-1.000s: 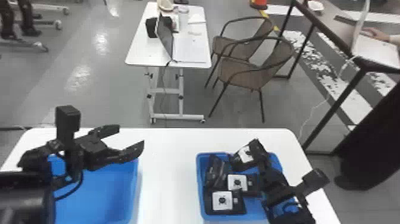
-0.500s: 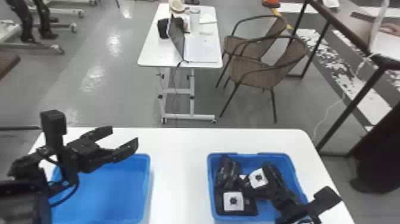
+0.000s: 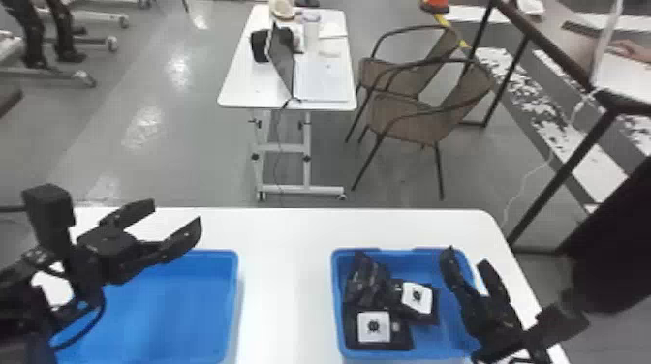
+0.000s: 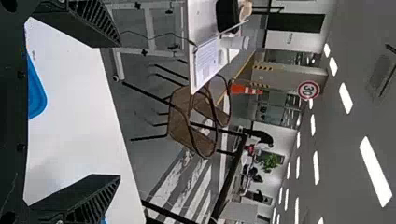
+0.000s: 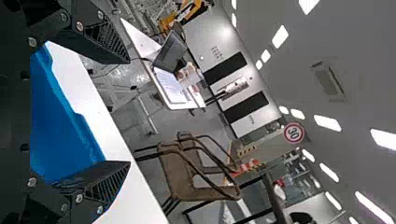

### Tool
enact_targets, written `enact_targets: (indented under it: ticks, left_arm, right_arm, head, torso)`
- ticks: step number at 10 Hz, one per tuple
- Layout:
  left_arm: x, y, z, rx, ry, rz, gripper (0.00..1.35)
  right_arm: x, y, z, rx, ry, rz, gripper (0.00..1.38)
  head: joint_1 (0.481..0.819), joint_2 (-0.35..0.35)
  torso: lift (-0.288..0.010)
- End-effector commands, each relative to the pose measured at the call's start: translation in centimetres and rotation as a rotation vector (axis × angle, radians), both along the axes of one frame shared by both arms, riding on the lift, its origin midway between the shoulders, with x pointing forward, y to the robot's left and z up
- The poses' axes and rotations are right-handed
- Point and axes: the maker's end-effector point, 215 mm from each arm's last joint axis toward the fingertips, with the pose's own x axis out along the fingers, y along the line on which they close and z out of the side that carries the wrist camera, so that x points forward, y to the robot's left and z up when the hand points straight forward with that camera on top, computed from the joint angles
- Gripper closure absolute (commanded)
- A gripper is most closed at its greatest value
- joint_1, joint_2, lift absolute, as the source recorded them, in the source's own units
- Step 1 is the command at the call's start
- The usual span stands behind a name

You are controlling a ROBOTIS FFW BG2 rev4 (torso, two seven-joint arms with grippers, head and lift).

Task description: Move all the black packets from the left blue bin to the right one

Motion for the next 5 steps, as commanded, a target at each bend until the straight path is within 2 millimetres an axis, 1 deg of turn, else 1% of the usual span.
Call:
enact_targets:
  ticks: [1,2,3,4,5]
  left_arm:
    - [-1.6,0.6,0.4,0.045,-0.062,0.029,0.0]
    - [-3.1,1.5,0.0,0.077,-0.112,0.076,0.03]
    - [-5.2,2.7,-1.4,0.108,-0.114,0.105,0.16]
    - [-7.3,4.0,-1.4,0.189,-0.173,0.13,0.22]
    - [-9.3,5.2,-1.9,0.228,-0.196,0.182,0.23]
  right_arm:
    - [-2.2,1.1,3.3,-0.148,-0.045,0.043,0.23]
    - [-3.5,2.2,5.3,-0.244,-0.072,0.072,0.24]
    - [-5.1,2.6,6.4,-0.308,-0.099,0.083,0.26]
    - [-6.5,2.9,6.6,-0.361,-0.096,0.099,0.26]
    - [-8.2,2.7,6.1,-0.411,-0.073,0.114,0.26]
  head:
    - [0.695,-0.09]
    - [0.695,-0.081]
    - [0.695,-0.063]
    - [0.695,-0.051]
    - [0.695,-0.028]
  torso:
    - [0.0]
    - [0.0]
    - [0.0]
    - [0.0]
    - [0.0]
